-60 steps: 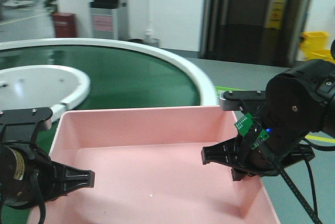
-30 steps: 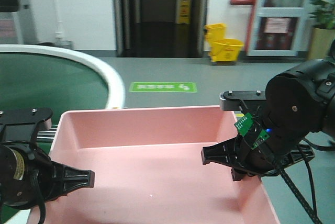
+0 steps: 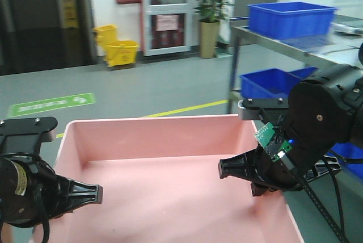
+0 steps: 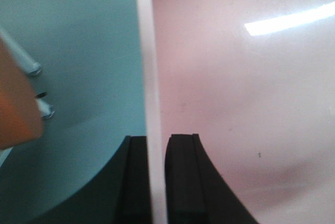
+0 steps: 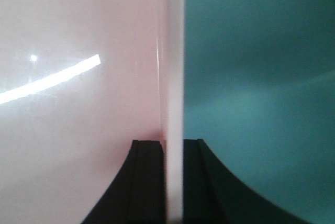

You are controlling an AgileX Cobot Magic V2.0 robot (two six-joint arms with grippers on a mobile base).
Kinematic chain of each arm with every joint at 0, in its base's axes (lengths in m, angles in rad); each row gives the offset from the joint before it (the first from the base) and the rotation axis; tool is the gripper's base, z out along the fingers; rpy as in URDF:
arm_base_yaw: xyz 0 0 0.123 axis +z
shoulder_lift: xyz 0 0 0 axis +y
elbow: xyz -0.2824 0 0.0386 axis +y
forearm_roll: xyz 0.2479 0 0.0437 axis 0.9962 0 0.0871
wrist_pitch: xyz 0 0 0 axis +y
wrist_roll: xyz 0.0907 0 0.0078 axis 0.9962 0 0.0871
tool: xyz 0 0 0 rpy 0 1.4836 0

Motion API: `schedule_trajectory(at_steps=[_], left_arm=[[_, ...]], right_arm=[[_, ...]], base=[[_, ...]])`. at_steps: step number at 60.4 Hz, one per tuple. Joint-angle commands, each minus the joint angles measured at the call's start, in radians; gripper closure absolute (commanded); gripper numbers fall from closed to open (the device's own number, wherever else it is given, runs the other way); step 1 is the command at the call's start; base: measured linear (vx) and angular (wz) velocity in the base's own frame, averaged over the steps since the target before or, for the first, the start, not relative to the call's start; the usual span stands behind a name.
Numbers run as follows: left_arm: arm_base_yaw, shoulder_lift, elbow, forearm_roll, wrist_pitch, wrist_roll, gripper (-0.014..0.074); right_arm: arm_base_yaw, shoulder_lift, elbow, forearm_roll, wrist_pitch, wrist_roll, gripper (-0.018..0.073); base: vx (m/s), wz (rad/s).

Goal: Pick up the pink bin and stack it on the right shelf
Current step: 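Hold the pink bin with both grippers while the base drives to the shelf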

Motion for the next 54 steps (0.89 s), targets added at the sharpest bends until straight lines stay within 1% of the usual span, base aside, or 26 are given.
schedule_trajectory(at_steps=[1, 13, 25, 40, 54], left_arm=[[-0.007, -0.039, -0.030, 0.033, -0.058, 0.007, 0.0492], [-0.007, -0.039, -0.030, 0.033, -0.058, 0.007, 0.0492], [-0.007, -0.039, -0.030, 0.033, -0.058, 0.007, 0.0492], [-0.007, -0.039, -0.030, 0.033, -0.058, 0.007, 0.0492], [-0.007, -0.039, -0.030, 0.033, -0.058, 0.007, 0.0492]], right_arm=[[-0.004, -0.045, -0.027, -0.063, -0.035, -0.005, 0.0568], [-0.004, -0.045, -0.027, -0.063, -0.034, -0.005, 0.0568], [-0.004, -0.045, -0.027, -0.063, -0.035, -0.005, 0.0568], [-0.004, -0.045, -0.027, -0.062, -0.034, -0.005, 0.0568], [-0.004, -0.045, -0.027, -0.062, -0.033, -0.005, 0.0568]], base=[[0.03, -0.71], [0.06, -0.59], [0.12, -0.33], [0.17, -0.11], [0.25, 0.07]])
